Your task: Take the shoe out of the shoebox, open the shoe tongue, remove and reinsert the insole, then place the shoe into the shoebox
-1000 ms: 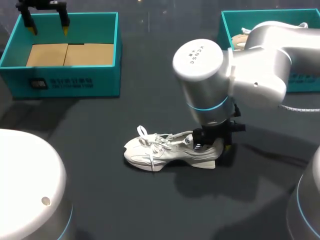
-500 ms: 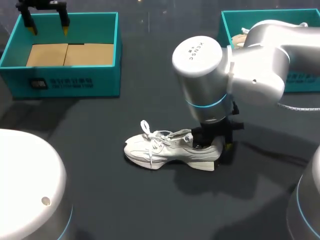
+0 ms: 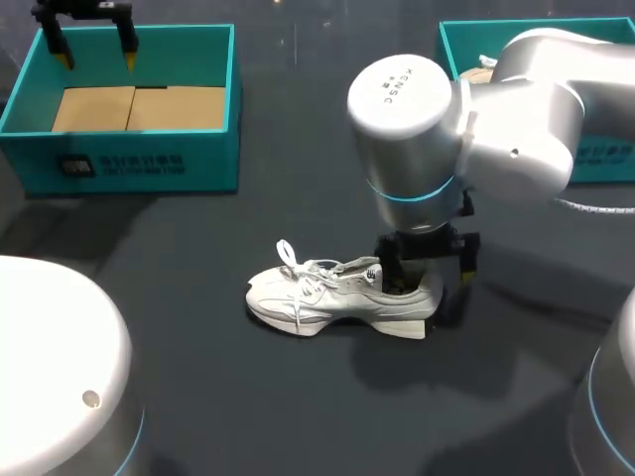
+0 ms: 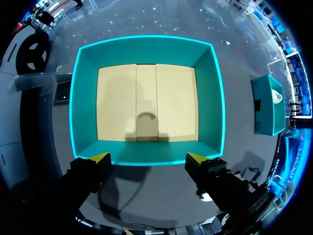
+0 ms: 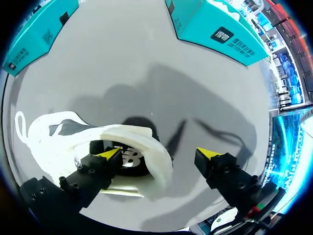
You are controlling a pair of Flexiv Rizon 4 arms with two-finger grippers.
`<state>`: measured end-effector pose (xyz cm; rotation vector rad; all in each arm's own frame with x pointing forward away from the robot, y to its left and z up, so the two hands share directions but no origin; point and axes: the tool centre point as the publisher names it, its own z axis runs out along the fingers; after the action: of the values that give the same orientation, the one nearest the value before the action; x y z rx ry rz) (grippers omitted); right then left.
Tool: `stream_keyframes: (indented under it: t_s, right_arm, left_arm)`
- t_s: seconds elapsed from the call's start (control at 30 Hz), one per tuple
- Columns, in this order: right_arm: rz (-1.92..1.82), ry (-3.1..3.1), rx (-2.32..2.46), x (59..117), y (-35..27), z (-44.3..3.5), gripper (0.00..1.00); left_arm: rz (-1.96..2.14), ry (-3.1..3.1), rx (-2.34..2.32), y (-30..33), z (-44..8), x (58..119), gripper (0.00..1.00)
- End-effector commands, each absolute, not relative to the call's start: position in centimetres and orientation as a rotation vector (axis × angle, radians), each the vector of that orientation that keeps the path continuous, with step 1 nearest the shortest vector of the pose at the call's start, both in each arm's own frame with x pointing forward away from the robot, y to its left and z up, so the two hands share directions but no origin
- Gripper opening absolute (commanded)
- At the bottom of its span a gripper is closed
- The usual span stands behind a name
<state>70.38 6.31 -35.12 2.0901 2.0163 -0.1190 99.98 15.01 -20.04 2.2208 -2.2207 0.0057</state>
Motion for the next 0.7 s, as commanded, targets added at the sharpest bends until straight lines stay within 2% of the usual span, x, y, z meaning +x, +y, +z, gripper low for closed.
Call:
stream_keyframes:
  t_s: [0.03, 0.33, 0.7]
  right_arm:
    - [0.012, 2.100, 2.067, 69.4, 4.7, -32.4, 1.00]
    - [0.607, 2.596, 1.581, 68.2, 3.9, -27.6, 1.00]
    - [0.570, 2.637, 1.566, 68.1, 3.8, -27.2, 1.00]
  left_arm:
    - [0.004, -2.221, 2.221, 15.0, -20.0, 100.0, 1.00]
    - [0.004, -2.221, 2.221, 15.0, -20.0, 100.0, 1.00]
    - [0.004, -2.221, 2.221, 15.0, -20.0, 100.0, 1.00]
